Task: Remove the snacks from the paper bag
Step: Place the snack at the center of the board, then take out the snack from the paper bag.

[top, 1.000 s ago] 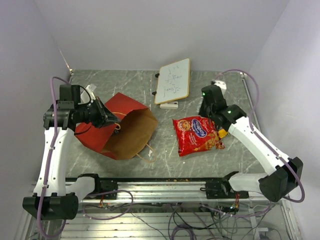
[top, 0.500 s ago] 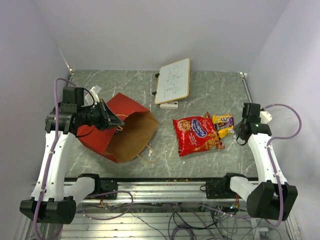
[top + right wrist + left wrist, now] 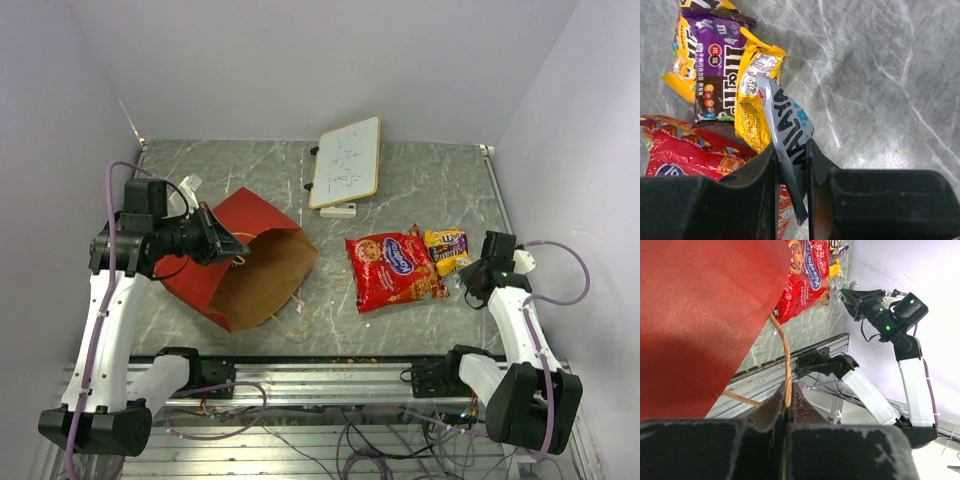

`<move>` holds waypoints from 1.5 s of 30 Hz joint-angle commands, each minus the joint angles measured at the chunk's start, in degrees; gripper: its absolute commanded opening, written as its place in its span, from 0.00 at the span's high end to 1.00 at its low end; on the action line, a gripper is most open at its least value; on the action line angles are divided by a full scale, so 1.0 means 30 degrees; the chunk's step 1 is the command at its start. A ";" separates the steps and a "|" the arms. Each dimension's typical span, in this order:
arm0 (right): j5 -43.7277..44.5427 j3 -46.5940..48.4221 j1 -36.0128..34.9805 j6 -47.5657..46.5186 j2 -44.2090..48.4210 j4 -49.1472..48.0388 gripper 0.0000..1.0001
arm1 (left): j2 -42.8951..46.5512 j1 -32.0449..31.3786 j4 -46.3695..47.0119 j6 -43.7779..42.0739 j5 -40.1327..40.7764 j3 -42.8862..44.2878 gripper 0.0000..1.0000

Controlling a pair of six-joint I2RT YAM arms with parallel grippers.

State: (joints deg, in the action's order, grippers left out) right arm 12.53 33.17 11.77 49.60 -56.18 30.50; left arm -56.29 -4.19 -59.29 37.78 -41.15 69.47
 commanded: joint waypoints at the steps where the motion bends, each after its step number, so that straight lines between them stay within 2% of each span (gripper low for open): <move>1: -0.0423 -0.0941 0.0266 0.1417 0.0162 -0.2067 0.93 | 0.0298 -0.0128 0.0813 0.0270 -0.0893 0.0074 0.93; 3: -0.0619 -0.1549 0.0266 0.1486 0.0251 -0.2913 0.86 | 0.0426 -0.0128 0.1090 0.0444 -0.0960 -0.0001 0.93; 5: -0.0954 -0.1599 0.0295 0.1300 0.0040 -0.2988 0.73 | 0.0518 -0.0132 0.1289 0.0623 -0.0977 -0.0111 0.93; 9: -0.1142 -0.0829 0.0292 0.0424 -0.0005 -0.1171 0.49 | 0.0593 -0.0128 0.1530 0.0969 -0.1206 -0.0239 0.92; 12: -0.1001 -0.0499 0.0287 0.0237 0.0689 0.0487 0.24 | 0.0759 -0.0128 0.1963 0.1251 -0.1297 -0.0443 0.89; 14: -0.1272 -0.0297 0.0267 0.0075 0.1198 0.1306 0.17 | 0.0759 -0.0128 0.2113 0.1308 -0.1221 -0.0452 0.89; 22: -0.1494 0.1627 0.0070 -0.1067 0.2678 0.4150 0.12 | 0.0643 -0.0128 0.2174 0.1819 -0.1044 -0.0443 0.93; 28: -0.6193 0.1926 -0.1335 -0.2450 0.2471 0.1678 0.12 | 0.0709 -0.0128 0.1561 0.1524 -0.0814 -0.0335 0.93; 30: -0.6645 0.2361 -0.2974 -0.2629 0.2070 0.1067 0.12 | 0.0779 -0.0128 0.1540 0.1549 -0.0783 -0.0341 0.93; 35: -0.4950 0.3474 -0.8946 -0.2655 0.1142 -0.0887 0.12 | 0.0557 -0.0128 0.1168 0.1280 -0.0654 0.0081 0.93; 41: -0.5060 0.3700 -1.5629 -0.2450 -0.0816 -0.5859 0.12 | 0.0296 -0.0129 0.0345 0.0657 -0.0362 0.0561 0.93; 45: -0.3276 0.4091 -2.0727 -0.3358 -0.2600 -0.9340 0.12 | 0.0318 -0.0132 0.0134 0.0648 -0.0291 0.0563 0.93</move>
State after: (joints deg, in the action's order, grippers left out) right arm -1.65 43.35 -38.81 42.19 -60.34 16.34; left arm -55.51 -4.23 -57.39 40.77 -42.26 69.01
